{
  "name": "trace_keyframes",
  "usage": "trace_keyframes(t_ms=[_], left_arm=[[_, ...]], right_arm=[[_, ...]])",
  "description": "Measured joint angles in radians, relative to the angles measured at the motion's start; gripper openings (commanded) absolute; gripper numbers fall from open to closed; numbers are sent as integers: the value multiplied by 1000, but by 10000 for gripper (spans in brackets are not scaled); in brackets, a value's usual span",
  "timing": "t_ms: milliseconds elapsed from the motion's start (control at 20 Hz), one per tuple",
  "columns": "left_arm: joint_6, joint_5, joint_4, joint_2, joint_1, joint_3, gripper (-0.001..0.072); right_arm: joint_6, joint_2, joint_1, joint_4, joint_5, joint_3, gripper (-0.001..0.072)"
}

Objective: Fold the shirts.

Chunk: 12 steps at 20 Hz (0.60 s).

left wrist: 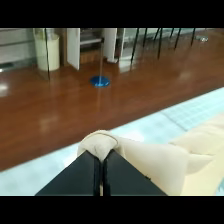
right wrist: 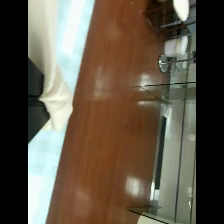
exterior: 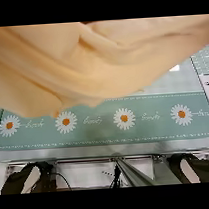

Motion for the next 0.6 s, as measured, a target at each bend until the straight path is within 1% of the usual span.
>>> trace_keyframes(t_ms=[200,350,450,600], left_arm=[[-58,-148,115,23,1,36,23],[-76,-255,215,19,1,42,23],[-84,-304,270,-7,1,43,23],[-93,-337,308,-87,1,45,24]], right_arm=[[42,0,-1,-76,191,98,21],[64,-16,-1,-105,381,128,21],[85,-50,-1,-113,493,130,21],[101,-136,-1,-99,576,116,21]])
